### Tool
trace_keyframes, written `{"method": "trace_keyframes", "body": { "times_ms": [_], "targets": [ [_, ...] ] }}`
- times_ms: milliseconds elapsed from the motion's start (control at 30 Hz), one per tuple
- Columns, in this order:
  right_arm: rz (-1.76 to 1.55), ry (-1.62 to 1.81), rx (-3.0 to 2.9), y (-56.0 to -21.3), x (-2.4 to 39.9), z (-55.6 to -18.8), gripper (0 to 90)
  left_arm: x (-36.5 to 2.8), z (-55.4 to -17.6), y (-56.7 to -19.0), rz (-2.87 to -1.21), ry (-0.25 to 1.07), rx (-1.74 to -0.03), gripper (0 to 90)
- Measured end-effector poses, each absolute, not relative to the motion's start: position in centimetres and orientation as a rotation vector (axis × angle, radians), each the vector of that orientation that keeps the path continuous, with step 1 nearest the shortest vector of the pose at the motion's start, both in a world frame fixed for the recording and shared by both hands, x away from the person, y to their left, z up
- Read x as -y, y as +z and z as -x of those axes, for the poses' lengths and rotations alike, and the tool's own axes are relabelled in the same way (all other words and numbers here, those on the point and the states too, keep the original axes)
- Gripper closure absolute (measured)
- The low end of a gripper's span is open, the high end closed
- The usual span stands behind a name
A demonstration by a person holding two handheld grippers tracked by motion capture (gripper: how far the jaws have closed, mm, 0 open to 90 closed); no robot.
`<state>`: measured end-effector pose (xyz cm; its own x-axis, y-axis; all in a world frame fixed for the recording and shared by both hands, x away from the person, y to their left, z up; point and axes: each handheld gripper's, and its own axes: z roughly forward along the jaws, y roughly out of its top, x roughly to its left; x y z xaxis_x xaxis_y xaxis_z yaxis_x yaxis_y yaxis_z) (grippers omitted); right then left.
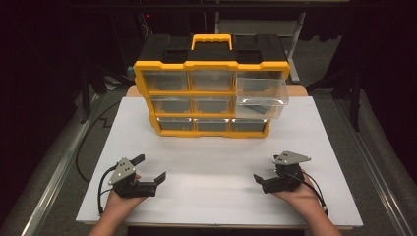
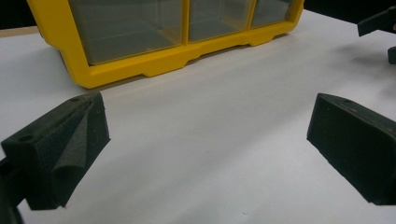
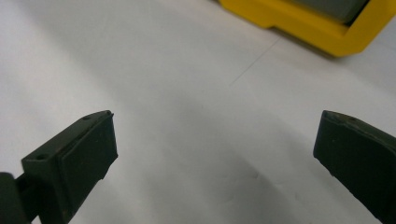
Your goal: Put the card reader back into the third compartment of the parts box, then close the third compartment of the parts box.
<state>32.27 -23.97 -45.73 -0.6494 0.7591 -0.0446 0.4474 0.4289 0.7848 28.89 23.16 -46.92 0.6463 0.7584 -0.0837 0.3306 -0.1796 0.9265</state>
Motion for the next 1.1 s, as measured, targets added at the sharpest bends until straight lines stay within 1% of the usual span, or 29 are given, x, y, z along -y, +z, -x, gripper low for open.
{"method": "trace_keyframes", "body": {
  "times_ms": [233, 433, 700, 1100],
  "targets": [
    [-1.079, 1.298, -2.084, -45.6, 25.0, -31.0, 0.0, -22.7, -29.0, -47.2, -1.796, 0.484, -0.856, 0.3],
    [-1.075, 1.36, -2.009, -45.4, 26.4, -30.0, 0.0, -22.7, -28.8, -47.0, -1.773, 0.48, -0.865, 0.3],
    [-1.07, 1.349, -2.001, -45.8, 27.0, -30.0, 0.0, -22.7, -28.9, -47.2, -1.793, 0.499, -0.871, 0.3],
    [-1.077, 1.313, -1.997, -45.8, 26.7, -29.7, 1.1, -22.9, -29.0, -47.1, -1.767, 0.491, -0.867, 0.3]
  ]
}}
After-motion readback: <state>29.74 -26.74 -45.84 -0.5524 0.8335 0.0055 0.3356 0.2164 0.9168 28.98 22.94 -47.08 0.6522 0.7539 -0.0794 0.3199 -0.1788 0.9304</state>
